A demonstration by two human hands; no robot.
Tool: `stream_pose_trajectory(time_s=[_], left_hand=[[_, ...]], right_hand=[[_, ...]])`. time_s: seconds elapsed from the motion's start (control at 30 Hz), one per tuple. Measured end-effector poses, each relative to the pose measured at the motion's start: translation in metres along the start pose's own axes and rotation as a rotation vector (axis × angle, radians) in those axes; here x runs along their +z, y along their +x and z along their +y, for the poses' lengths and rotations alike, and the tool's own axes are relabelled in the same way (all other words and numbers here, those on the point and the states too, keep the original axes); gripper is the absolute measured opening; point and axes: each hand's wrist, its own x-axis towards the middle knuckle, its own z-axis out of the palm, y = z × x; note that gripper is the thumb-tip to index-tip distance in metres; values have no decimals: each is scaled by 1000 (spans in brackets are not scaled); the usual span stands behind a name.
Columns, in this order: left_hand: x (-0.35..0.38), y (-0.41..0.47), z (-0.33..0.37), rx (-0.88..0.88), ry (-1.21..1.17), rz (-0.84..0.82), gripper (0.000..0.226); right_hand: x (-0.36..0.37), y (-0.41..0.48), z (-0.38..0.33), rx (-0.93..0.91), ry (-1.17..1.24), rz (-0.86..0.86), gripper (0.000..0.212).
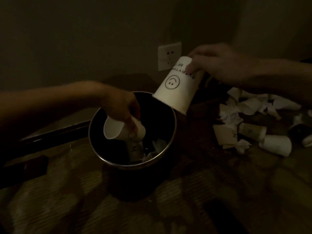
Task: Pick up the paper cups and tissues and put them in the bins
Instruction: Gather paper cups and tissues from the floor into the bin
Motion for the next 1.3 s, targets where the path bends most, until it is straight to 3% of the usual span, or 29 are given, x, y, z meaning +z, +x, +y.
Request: stream_pose_trajectory(time_s=[0.07,0.2,0.33,0.53,0.63,0.8,1.03,1.3], left_hand=[[23,17,-11,11,51,-24,42],[57,37,-29,62,-12,27,48],[73,48,-36,124,-46,58,59],[51,45,-41,215,-153,94,58],[33,34,-48,276,-367,91,55],[27,23,-59,327,-771,60,71],[46,40,-69,227,-771,132,26],[66,49,-74,196,-768,185,15]], right_hand=[[12,5,-12,0,-104,-123,10],[42,11,-28,49,-251,-281,40],[65,20,-29,32,-393,-352,40],[88,23,-23,23,-504,-423,55],[95,27,-19,15,-531,-450,59],[108,37,-17,13,-500,-429,63],[142,48,-8,-17,-538,-409,50],[161,53,4,-18,-533,-422,45]])
